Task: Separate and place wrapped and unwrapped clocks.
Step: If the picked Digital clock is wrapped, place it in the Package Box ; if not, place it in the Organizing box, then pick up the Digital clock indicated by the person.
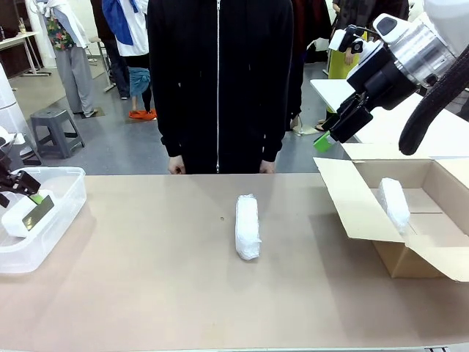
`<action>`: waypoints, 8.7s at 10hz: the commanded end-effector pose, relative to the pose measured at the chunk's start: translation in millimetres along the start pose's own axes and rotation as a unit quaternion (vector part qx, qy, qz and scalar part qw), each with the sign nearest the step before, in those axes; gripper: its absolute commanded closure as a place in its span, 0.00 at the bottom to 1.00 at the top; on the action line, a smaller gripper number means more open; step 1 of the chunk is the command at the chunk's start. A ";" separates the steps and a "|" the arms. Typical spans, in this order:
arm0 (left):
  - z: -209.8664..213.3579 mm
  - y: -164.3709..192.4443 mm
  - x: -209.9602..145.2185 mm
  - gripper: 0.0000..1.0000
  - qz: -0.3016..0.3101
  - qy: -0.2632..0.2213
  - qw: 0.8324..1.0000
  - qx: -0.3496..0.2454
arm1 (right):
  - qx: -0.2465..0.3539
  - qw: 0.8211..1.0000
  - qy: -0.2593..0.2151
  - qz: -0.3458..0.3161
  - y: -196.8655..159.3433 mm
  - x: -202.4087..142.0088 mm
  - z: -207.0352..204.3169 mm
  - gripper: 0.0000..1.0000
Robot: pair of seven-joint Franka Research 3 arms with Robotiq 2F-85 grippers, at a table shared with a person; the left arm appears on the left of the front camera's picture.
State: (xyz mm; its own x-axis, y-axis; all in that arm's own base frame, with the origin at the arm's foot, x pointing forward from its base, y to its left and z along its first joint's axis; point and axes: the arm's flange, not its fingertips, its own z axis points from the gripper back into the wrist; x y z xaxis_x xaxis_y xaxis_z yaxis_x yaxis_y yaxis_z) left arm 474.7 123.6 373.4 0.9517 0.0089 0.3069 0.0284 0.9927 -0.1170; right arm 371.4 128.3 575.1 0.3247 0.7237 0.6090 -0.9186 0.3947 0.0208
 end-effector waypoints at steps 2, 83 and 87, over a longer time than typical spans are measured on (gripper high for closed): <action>3.1 6.2 1.5 0.00 -0.005 -0.001 1.000 -0.013 | 0.010 1.000 -0.007 0.001 -2.2 1.6 -0.3 0.00; 254.5 -198.5 -115.7 0.00 -0.464 -0.122 0.852 -0.208 | 0.015 0.980 0.136 -0.146 29.1 106.0 -67.0 0.00; 254.5 -198.5 -115.7 0.00 -0.464 -0.122 0.852 -0.208 | -0.023 0.911 0.250 -0.326 48.3 147.6 -173.9 0.00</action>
State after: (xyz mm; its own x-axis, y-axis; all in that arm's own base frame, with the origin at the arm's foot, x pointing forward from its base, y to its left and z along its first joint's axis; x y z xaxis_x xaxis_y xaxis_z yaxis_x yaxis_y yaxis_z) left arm 281.0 -43.6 601.7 0.3674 -0.6903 0.6233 0.8878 0.4600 -0.0139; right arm 403.7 346.5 519.1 0.8326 0.5420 0.1142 -0.5539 0.8129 0.1802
